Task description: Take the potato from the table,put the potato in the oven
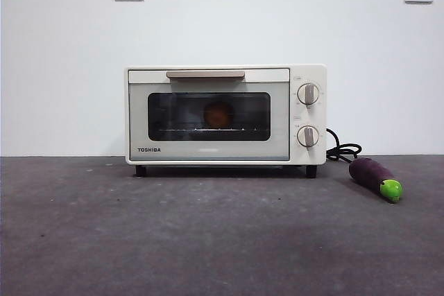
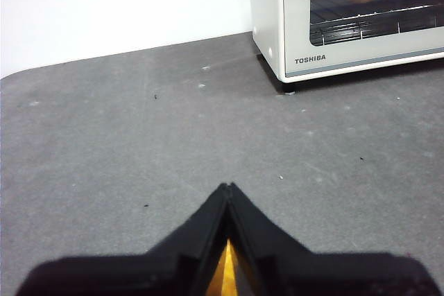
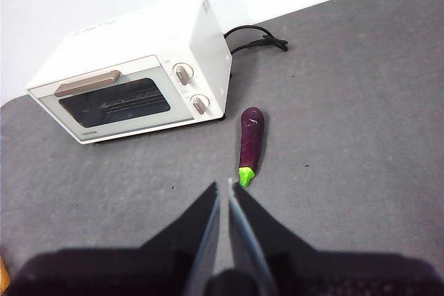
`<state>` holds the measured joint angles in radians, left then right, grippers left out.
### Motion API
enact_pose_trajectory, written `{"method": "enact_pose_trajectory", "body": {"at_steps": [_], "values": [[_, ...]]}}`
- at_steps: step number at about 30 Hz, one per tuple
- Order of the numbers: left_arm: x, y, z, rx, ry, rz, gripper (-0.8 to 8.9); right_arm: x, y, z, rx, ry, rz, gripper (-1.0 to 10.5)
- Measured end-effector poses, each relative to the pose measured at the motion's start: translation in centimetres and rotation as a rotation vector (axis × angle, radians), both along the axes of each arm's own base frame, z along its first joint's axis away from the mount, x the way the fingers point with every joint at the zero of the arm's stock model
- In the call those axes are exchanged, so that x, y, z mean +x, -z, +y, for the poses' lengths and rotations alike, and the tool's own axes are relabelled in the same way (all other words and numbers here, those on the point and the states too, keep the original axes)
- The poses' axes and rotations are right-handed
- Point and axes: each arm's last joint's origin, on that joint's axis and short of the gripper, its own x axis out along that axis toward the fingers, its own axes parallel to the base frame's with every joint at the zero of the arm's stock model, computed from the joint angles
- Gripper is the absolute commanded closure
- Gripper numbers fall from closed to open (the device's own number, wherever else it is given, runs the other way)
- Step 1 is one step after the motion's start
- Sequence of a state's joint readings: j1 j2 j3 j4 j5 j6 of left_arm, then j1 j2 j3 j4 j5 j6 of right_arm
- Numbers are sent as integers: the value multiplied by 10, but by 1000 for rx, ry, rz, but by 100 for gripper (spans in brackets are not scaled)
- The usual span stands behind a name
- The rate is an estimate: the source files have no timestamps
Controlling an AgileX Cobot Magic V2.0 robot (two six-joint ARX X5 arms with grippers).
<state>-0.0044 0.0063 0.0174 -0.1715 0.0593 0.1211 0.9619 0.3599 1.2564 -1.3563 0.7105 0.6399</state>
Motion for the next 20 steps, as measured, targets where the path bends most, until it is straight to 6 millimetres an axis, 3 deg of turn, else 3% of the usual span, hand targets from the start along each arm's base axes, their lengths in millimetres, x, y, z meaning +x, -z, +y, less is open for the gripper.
{"method": "enact_pose_trajectory", "body": {"at_steps": [20], "values": [[0, 1, 0, 2, 0, 9, 818, 0, 0, 0, 0, 0, 0, 914]]}}
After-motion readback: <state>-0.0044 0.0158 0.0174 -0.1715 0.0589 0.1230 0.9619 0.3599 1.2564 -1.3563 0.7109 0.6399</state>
